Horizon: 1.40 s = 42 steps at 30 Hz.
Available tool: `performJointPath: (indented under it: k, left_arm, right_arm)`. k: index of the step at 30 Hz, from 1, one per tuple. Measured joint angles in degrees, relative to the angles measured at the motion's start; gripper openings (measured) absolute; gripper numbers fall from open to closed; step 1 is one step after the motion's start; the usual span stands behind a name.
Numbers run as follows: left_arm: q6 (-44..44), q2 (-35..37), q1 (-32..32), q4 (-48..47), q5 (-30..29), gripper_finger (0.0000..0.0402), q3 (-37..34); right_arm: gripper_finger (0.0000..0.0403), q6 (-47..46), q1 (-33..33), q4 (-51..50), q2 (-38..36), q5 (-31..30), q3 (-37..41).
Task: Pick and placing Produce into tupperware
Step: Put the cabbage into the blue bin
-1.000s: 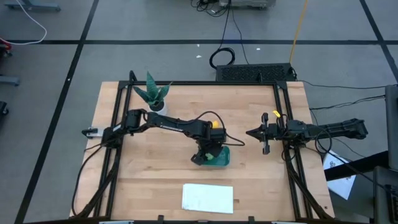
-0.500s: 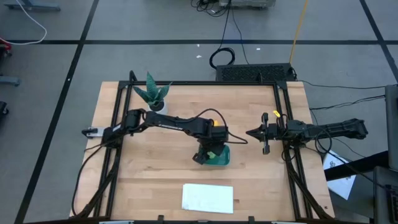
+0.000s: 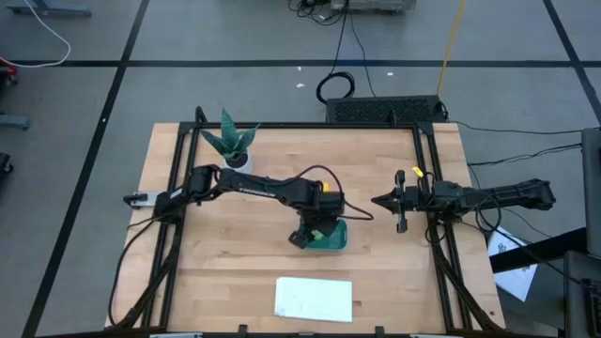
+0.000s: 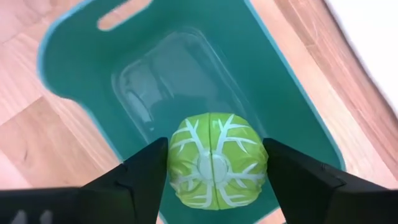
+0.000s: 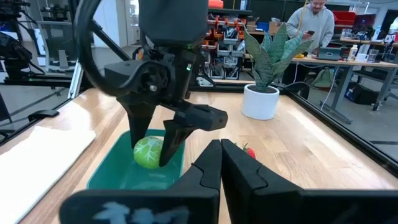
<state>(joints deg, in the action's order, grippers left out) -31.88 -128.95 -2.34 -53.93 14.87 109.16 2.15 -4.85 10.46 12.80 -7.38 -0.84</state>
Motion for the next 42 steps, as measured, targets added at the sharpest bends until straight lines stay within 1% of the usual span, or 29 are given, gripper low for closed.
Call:
performJointPath:
  k: [3, 6, 10, 18, 26, 36, 42]
  left_arm:
    - [-0.96, 0.00, 0.12, -0.07, 1.30, 0.0237, 0.00]
    - [-1.29, 0.00, 0.43, -0.02, 2.47, 0.0236, 0.00]
    - [-1.46, 0.00, 0.45, 0.00, 2.13, 0.0240, 0.00]
    - [-1.25, 0.00, 0.49, -0.02, 1.75, 0.0232, 0.00]
    - [-2.19, -2.51, 0.45, -0.23, -0.44, 0.0236, -0.17]
    - [-3.97, -2.99, 0.45, 0.08, 0.16, 0.0236, -0.74]
    - [-3.63, -3.27, 0.45, 0.31, 0.24, 0.0237, -0.74]
  right_arm:
    - [0.0000, 0.00, 0.00, 0.00, 0.02, 0.00, 0.00]
    - [0.0000, -0.02, 0.00, 0.00, 0.02, 0.00, 0.00]
    - [0.0000, -0.02, 0.00, 0.00, 0.02, 0.00, 0.00]
    - [0.0000, -0.02, 0.00, 0.00, 0.02, 0.00, 0.00]
    - [0.0000, -0.05, -0.02, -0.04, 0.06, 0.04, 0.00]
    - [0.0000, -0.04, -0.02, 0.53, 1.13, 0.13, 0.00]
    - [0.0000, -0.04, 0.00, 0.44, 1.33, 0.13, 0.00]
